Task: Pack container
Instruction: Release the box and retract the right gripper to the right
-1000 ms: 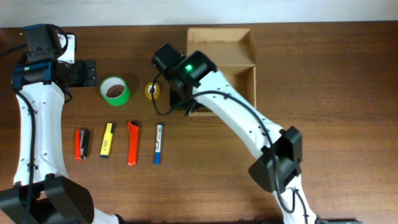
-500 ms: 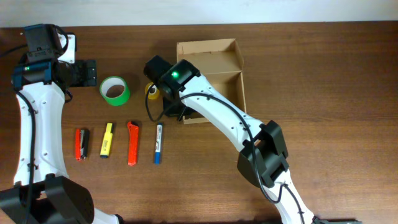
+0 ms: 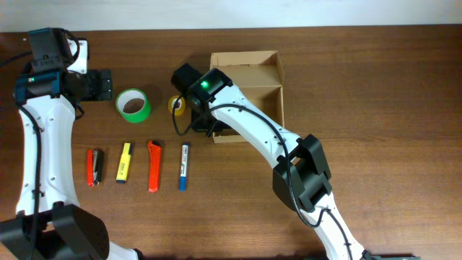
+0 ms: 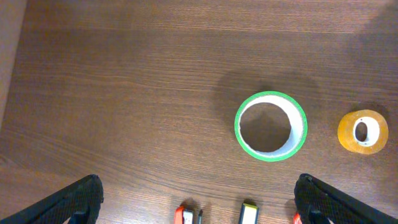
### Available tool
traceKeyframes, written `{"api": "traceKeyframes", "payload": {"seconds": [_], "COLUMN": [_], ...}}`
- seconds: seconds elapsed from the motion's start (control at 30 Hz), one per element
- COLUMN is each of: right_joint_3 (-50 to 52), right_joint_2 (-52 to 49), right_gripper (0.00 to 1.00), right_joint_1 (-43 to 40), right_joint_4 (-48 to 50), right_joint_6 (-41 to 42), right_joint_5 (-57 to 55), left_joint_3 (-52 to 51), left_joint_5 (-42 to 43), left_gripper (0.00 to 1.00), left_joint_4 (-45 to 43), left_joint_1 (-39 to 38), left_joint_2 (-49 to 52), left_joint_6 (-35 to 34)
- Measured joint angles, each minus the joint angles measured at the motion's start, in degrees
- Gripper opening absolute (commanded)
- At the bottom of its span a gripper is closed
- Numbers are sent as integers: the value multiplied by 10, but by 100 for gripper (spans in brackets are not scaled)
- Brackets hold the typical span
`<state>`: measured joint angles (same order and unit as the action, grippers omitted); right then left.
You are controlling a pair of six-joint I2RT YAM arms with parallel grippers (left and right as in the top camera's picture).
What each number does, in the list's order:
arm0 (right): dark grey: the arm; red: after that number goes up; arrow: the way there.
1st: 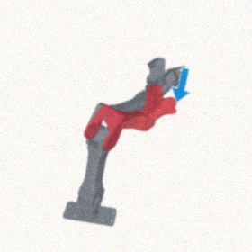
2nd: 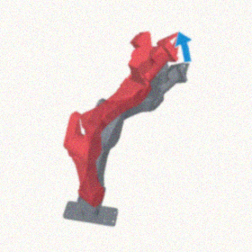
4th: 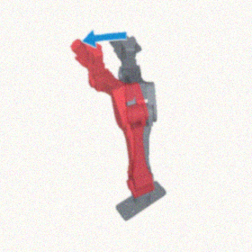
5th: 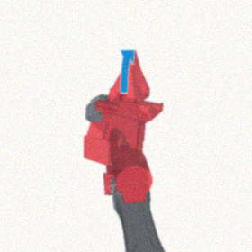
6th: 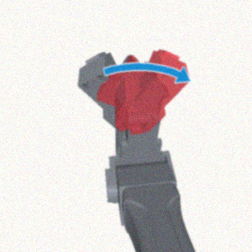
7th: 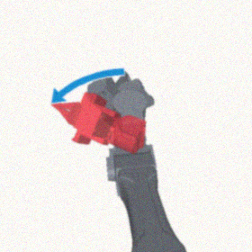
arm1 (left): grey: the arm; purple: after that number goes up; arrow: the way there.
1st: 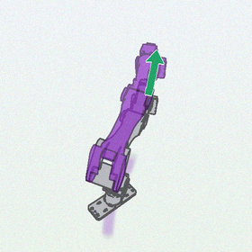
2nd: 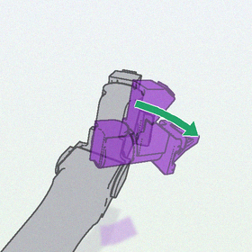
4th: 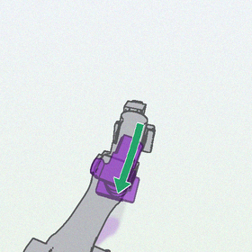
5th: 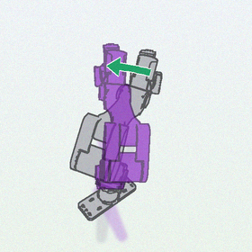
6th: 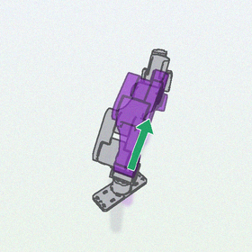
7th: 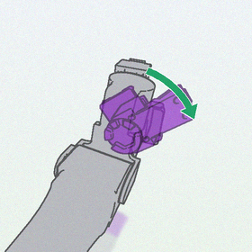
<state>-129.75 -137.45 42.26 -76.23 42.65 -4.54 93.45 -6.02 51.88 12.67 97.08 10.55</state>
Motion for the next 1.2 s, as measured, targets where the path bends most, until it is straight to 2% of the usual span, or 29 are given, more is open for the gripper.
{"api": "traceKeyframes", "payload": {"seconds": [0.07, 0.17, 0.27, 0.43, 0.53, 0.6, 0.63, 0.7, 0.77, 0.9, 1.03, 1.17, 1.2], "right_joint_3": [0, 0, 0, -60, -158, -254, -297, -369, -383, -342, -182, -46, -30], "right_joint_2": [-2, -9, -9, -9, -9, -7, -5, 10, 31, 67, 115, 120, 120], "right_gripper": [47, 58, 75, 76, 76, 86, 86, 86, 84, 82, 80, 85, 89], "right_joint_1": [0, -2, -5, -26, -35, -43, -52, -95, -163, -331, -500, -632, -654], "right_joint_4": [1, 1, 2, -16, -75, -134, -158, -198, -206, -184, -125, -103, -109], "right_joint_6": [5, -1, -12, -62, -96, -118, -128, -148, -170, -207, -258, -307, -317], "right_joint_5": [-1, -3, -3, -26, -77, -115, -129, -151, -157, -133, -29, 37, 45], "left_joint_3": [0, 0, 0, 0, 0, 0, 0, 0, 0, 0, 0, 3, 5], "left_joint_5": [0, 0, 0, 0, 0, 0, 0, 7, 27, 49, 56, 58, 59], "left_gripper": [100, 100, 100, 100, 100, 100, 100, 100, 100, 100, 100, 100, 100], "left_joint_4": [0, 0, 0, 0, 0, 0, 0, 3, 4, 18, 21, 21, 25], "left_joint_1": [0, 0, 0, 0, 0, 0, 0, 0, 0, -1, -1, -1, -1], "left_joint_2": [0, 0, 0, 0, 1, 5, 8, 11, 11, 6, -32, -109, -133], "left_joint_6": [0, 0, 0, 0, 0, 0, 0, 0, 0, 4, 12, 17, 17]}}
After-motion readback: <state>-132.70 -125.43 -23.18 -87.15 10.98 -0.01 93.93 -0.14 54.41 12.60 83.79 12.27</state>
